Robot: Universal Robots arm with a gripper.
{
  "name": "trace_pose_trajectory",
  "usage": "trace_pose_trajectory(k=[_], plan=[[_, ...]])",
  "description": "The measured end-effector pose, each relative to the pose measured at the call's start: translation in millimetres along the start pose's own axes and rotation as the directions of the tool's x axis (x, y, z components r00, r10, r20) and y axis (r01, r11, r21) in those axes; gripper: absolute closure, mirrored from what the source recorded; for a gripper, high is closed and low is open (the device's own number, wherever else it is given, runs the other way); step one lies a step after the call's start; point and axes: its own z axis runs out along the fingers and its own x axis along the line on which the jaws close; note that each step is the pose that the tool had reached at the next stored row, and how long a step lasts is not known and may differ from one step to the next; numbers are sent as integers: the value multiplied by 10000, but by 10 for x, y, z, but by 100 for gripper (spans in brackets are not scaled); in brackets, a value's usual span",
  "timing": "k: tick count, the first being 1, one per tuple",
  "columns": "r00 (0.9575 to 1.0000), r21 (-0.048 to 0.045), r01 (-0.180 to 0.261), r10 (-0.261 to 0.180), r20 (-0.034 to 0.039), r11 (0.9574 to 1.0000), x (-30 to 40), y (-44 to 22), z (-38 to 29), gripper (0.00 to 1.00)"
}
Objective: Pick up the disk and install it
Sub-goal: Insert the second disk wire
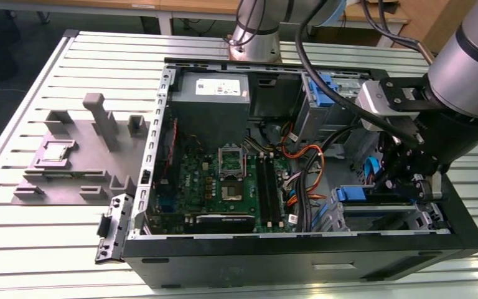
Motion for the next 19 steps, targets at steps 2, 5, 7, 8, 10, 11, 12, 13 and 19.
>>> trace_pose_trajectory(k=[2, 5, 7, 8, 10, 11, 12, 13, 19], plan=[[10000, 0, 0, 0, 4, 10000, -1, 0, -3, 84], [10000, 0, 0, 0, -2, 10000, 3, -1, -6, 84], [10000, 0, 0, 0, 0, 10000, 7, -1, -6, 84], [10000, 0, 0, 0, 1, 10000, 9, -1, -6, 84], [10000, 1, 0, 0, 2, 10000, 10, -1, -5, 84], [10000, 0, 0, 0, 0, 10000, 12, -1, -6, 84], [10000, 0, 0, 0, 1, 10000, 13, -1, -5, 84], [10000, 0, 0, 0, 0, 10000, 15, -1, -6, 84], [10000, 1, 0, 0, 0, 10000, 19, -1, 0, 84]])
